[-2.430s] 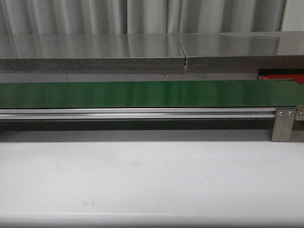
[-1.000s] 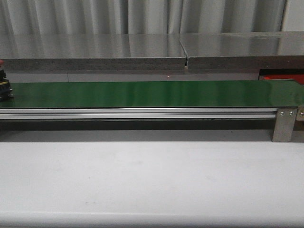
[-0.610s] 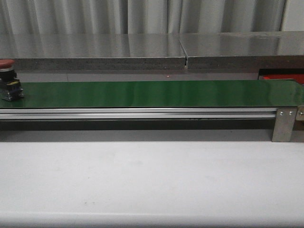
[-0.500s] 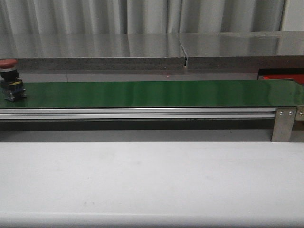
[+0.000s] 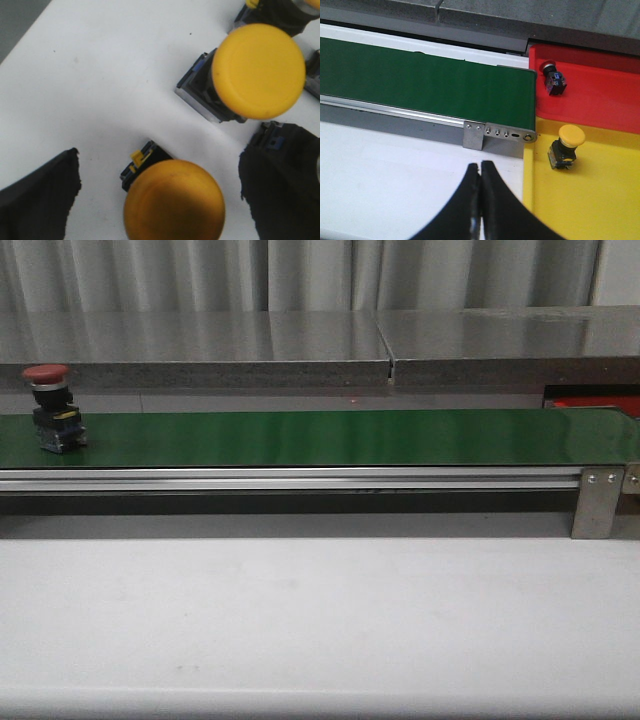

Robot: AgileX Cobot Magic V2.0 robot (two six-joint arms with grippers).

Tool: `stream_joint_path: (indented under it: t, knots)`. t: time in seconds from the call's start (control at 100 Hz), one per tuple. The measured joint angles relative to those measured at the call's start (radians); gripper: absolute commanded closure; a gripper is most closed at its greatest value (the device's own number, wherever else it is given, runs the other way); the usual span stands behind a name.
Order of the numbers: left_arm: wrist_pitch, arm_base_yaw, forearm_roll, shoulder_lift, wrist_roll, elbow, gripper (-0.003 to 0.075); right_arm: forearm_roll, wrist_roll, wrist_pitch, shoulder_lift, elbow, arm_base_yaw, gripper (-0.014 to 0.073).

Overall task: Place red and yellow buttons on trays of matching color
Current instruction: 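Reach the left gripper to a yellow push-button in the cluster and grasp it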

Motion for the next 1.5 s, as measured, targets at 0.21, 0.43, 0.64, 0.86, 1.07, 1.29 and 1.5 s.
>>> stream_joint_path:
  t: [0.21,0.43,0.64,0.86,1.07,1.29,1.5]
  knots:
    - [0.004,0.0,-0.004,0.01,0.0,-0.009,0.0535,0.0,0.0,0.0,0.0,0.0,0.0,0.0711]
    - [0.041,0.0,-0.026,-0.005,0.003,-0.03,0.0739,0.0,0.0,0.0,0.0,0.0,0.0,0.0711]
    - [0.085,-0.027,-0.034,-0.127,0.006,-0.032,0.0739,0.0,0.0,0.0,0.0,0.0,0.0,0.0711]
    - [0.145,-0.153,-0.036,-0.239,0.02,-0.036,0.0739,0.0,0.0,0.0,0.0,0.0,0.0,0.0711]
    - [0.187,-0.282,-0.04,-0.245,0.032,-0.036,0.0739,0.0,0.0,0.0,0.0,0.0,0.0,0.0711]
    - [0.193,-0.362,0.02,-0.208,0.034,-0.036,0.0739,0.0,0.0,0.0,0.0,0.0,0.0,0.0711]
    - [0.196,-0.402,0.041,-0.154,0.034,-0.036,0.0724,0.0,0.0,0.0,0.0,0.0,0.0,0.0711]
